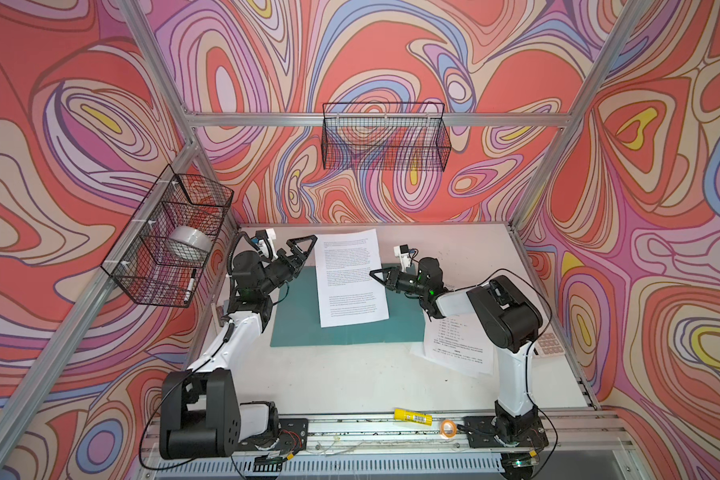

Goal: Put the files into the folder

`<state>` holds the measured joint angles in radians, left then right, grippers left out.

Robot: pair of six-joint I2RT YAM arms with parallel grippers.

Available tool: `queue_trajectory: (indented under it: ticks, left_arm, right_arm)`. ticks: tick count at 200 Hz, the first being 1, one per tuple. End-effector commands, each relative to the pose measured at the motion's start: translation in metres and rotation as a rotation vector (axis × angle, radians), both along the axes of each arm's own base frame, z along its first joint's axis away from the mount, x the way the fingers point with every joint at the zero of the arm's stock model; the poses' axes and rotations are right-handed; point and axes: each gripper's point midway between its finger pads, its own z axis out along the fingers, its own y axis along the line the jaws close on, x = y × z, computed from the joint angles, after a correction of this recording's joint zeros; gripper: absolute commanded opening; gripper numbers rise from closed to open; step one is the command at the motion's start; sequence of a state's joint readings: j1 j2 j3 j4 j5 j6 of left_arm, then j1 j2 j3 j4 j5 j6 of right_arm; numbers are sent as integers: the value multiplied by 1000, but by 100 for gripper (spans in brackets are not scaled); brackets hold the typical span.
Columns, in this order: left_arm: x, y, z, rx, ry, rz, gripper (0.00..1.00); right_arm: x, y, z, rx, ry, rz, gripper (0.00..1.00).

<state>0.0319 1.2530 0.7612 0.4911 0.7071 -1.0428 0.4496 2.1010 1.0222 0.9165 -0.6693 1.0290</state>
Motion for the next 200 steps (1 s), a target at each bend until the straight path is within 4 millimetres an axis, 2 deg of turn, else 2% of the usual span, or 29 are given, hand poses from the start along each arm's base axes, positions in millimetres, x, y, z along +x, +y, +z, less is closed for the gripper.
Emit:
queue_trajectory:
  ticks: [1, 43, 79, 137, 178, 200]
  left_arm:
    - [-11, 11, -26, 161, 62, 53, 100]
    - [-18, 5, -23, 144, 53, 16, 100]
    - [-26, -2, -27, 162, 47, -19, 100]
    - [-32, -4, -26, 204, 45, -15, 100]
    - [-31, -4, -41, 253, 110, 4, 100]
    - [-33, -11, -43, 266, 114, -13, 100]
  right_arm:
    - [10, -3, -5, -36, -26, -90, 0]
    - [13, -8, -9, -119, -52, -123, 0]
    - [7, -12, -10, -174, -55, -111, 0]
    - [-1, -16, 6, -223, -93, -96, 0]
    - [-10, -21, 10, -260, -91, -84, 0]
    - [-11, -20, 14, -271, -96, -75, 0]
